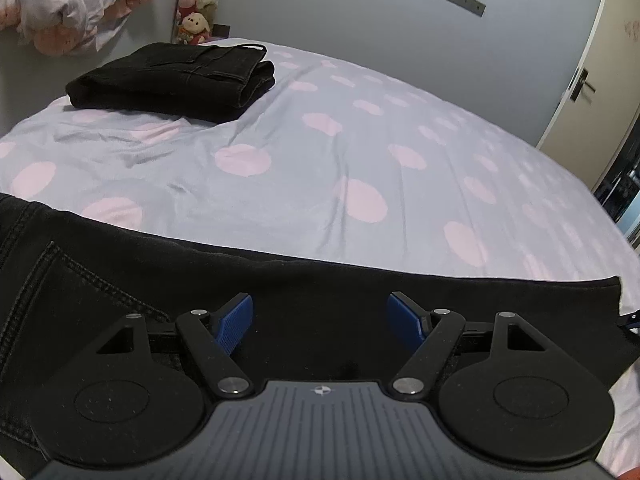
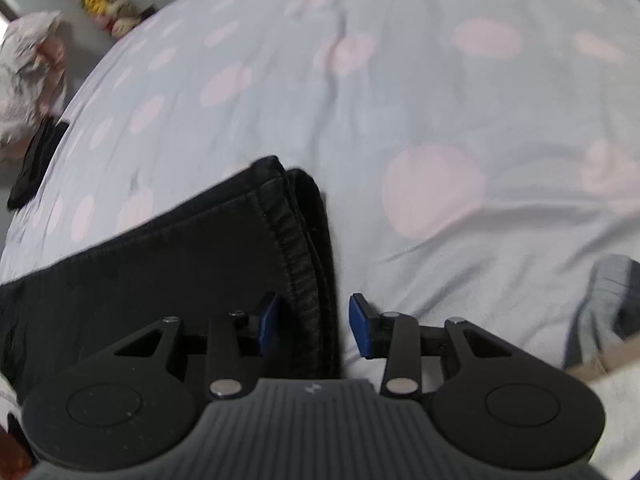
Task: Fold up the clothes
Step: 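Grasp the jeans leg hems with the right gripper and lift them, then fold the leg hems over toward the waistband with the right gripper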
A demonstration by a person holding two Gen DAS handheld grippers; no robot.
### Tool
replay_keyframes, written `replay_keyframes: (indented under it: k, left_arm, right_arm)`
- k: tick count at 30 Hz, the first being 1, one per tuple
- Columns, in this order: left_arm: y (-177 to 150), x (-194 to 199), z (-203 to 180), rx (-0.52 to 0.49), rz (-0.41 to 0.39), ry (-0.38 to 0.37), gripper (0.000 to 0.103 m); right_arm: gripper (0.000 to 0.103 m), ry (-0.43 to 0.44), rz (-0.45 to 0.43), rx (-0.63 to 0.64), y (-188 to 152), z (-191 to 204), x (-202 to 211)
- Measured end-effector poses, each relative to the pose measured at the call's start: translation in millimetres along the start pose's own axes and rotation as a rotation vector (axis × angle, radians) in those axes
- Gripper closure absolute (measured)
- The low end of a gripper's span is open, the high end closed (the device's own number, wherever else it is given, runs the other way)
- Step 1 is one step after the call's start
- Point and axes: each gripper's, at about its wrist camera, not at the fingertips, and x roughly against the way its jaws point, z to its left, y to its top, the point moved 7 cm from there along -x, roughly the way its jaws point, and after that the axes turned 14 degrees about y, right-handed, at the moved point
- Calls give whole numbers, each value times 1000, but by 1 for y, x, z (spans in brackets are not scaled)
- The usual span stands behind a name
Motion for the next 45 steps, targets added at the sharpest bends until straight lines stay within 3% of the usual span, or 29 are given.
replay_keyframes:
  k: [7, 10, 12, 14, 18, 20, 25, 30, 34, 39, 45]
  left_arm:
    - [-3, -11, -9, -25, 26, 23, 15]
    - [-5, -12, -13, -46, 32, 23, 15]
    - [-6, -11, -14, -51, 28, 18, 15]
    - [-5, -8, -13, -51, 18, 14, 15]
    - [-3, 1, -7, -22, -6, 3, 15]
    - [-2, 4, -3, -2, -11, -5, 15]
    - [2, 16, 5, 31, -43, -43, 15]
    - [5, 31, 16, 77, -78, -97, 15]
    - [6, 40, 30, 138, -91, -139, 15]
    - [5, 47, 40, 173, -83, -202, 15]
    - [9, 54, 53, 225, -95, -237, 15]
  right_arm:
    - [56, 175, 66, -65, 6, -28, -14]
    - [53, 226, 57, -68, 4, -22, -20]
    - [55, 223, 65, -25, 2, -11, -26]
    - [60, 182, 65, 24, 2, -2, -28]
    - [84, 132, 15, 71, 4, 12, -11]
    - [87, 124, -13, 94, 6, 29, 0]
    - [89, 58, -36, 165, 9, 86, 22]
    - [89, -149, -35, 198, 7, 163, 31]
    - [89, -214, -55, 238, 8, 236, 31]
    - [89, -239, -63, 304, 8, 328, 21]
    - [89, -195, -25, 341, -7, 422, -17]
